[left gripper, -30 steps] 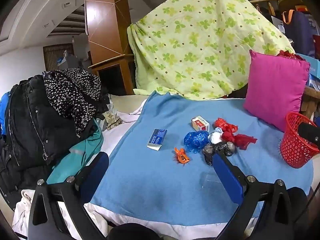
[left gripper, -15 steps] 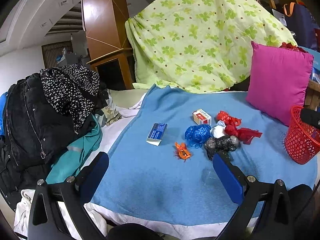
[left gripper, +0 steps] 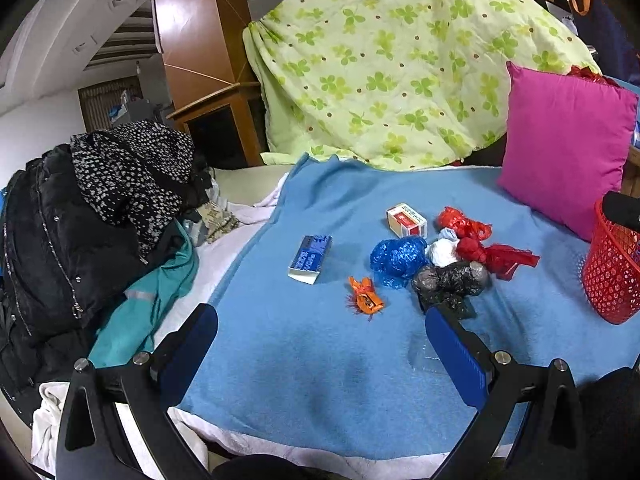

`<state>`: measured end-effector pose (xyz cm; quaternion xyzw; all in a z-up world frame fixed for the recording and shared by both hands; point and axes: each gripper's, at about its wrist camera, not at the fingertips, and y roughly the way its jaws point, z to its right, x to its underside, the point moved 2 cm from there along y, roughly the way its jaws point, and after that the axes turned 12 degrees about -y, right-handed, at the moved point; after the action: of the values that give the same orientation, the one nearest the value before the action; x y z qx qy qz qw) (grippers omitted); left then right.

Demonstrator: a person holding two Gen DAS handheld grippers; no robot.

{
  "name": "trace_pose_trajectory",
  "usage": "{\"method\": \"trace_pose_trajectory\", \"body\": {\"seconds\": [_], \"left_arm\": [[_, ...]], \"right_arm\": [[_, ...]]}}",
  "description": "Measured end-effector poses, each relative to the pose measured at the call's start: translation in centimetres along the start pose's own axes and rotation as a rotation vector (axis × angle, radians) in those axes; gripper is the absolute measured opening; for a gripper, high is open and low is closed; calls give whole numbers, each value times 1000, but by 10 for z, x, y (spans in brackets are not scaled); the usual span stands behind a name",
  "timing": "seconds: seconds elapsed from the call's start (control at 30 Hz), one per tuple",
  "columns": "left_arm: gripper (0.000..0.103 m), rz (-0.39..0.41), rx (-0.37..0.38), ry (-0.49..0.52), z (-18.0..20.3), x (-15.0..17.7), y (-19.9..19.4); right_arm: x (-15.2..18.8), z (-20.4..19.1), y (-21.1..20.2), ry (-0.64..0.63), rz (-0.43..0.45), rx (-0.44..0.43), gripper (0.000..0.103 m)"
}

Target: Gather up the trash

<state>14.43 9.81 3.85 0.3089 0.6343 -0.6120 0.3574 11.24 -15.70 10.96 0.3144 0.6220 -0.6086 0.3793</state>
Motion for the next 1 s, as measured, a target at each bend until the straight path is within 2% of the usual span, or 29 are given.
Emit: {"method": "trace_pose_trajectory", "body": {"seconds": [0.17,0.23,0.47,0.6,0.67,0.73,0.83,1.0], "left_arm": [[103,-78,81,-24,3,13,32],[103,-140,123,-35,6,24,55],[103,-241,270,-49,26,43,83],[103,-313,326,-99,35,47,95],[103,-344,348,-128,38,49,101],[103,-363,392,-154,41,51,105],[103,-378,443,-165,48,55,109],[89,-448,542,-208,56,62,122]], "right_arm": [[7,13,20,20,-11,-19,103],[12,20,32,35,-24,-31,103],[28,52,100,147,-80,-146,102],[25,68,150,210,-125,-167,85],[24,76,175,235,-145,-173,84],[19,77,194,259,-140,-213,79],[21,74,222,240,-177,-259,75],[30,73,256,212,-244,-291,72]]}}
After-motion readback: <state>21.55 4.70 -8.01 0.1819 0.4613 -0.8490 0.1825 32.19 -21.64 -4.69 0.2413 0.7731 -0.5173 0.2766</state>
